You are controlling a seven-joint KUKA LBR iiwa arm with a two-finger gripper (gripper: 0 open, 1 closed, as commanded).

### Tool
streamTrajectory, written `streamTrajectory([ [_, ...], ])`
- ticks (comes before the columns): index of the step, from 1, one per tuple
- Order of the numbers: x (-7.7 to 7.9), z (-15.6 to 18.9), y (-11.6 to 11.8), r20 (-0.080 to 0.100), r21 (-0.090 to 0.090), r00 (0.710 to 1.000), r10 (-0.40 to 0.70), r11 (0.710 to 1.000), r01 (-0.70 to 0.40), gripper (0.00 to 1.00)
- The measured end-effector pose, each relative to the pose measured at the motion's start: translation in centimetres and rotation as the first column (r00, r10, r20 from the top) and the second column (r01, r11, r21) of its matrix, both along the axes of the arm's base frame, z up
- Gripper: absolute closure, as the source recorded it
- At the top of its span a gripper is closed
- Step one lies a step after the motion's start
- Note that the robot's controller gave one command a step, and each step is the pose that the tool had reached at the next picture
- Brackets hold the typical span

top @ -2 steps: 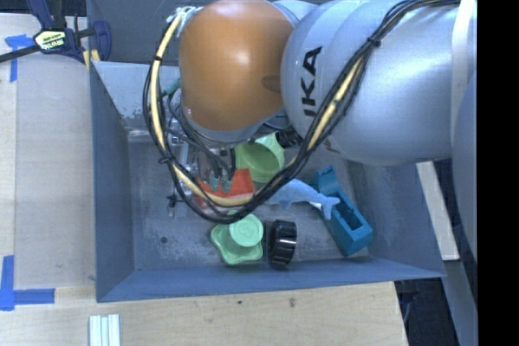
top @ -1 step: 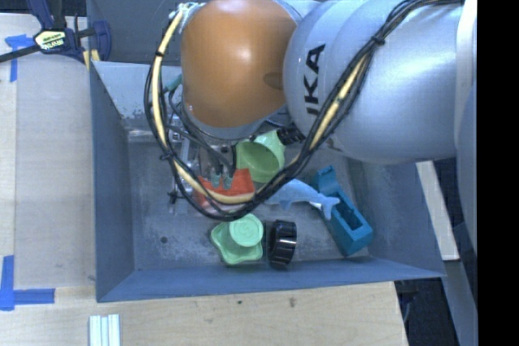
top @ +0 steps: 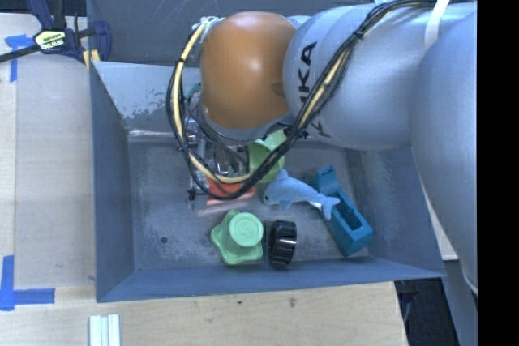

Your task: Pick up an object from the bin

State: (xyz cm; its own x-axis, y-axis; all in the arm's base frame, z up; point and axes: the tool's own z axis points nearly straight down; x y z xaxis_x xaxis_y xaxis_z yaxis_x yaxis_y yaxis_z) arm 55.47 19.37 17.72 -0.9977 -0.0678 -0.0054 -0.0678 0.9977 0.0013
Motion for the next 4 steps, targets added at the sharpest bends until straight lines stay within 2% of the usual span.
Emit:
streamTrajectory([
  [1, 1.1, -1.8, -5.3, -0.002, -0.001, 0.996, 0.089, 0.996, -0.089, 0.0],
  [2, 3.6, -2.8, -8.4, 0.005, 0.0, 0.99, 0.143, 0.99, -0.143, 0.0],
  [3, 6.6, -9.6, -10.1, 0.007, 0.0, 0.997, 0.077, 0.997, -0.077, 0.0],
  [4, 8.0, -11.5, -10.2, -0.005, 0.005, 0.995, 0.096, 0.995, -0.096, 1.0],
])
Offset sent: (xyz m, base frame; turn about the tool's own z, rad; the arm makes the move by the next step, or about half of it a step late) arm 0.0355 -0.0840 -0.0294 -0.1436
